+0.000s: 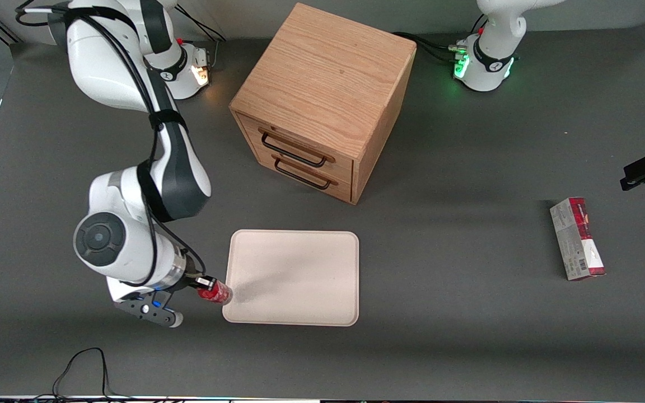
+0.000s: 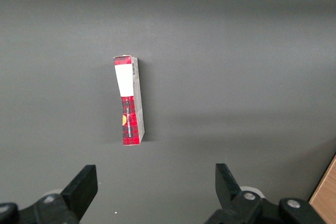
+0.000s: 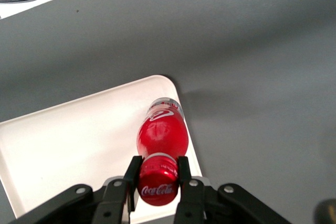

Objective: Place coke bottle on tray

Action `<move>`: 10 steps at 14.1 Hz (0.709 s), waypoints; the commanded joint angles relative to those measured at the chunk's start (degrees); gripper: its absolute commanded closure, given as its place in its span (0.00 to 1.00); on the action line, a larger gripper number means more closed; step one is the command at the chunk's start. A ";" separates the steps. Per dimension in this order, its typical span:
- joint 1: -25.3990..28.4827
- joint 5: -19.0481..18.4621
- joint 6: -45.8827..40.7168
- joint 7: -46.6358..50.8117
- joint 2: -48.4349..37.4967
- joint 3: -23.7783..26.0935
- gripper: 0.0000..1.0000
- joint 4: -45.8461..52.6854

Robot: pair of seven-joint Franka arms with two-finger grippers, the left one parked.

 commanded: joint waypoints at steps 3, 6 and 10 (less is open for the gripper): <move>0.79 1.32 3.34 2.69 3.60 0.15 1.00 2.93; 1.05 1.23 4.49 3.04 5.44 0.51 1.00 2.93; 1.49 1.14 4.67 3.13 6.15 0.51 0.94 2.67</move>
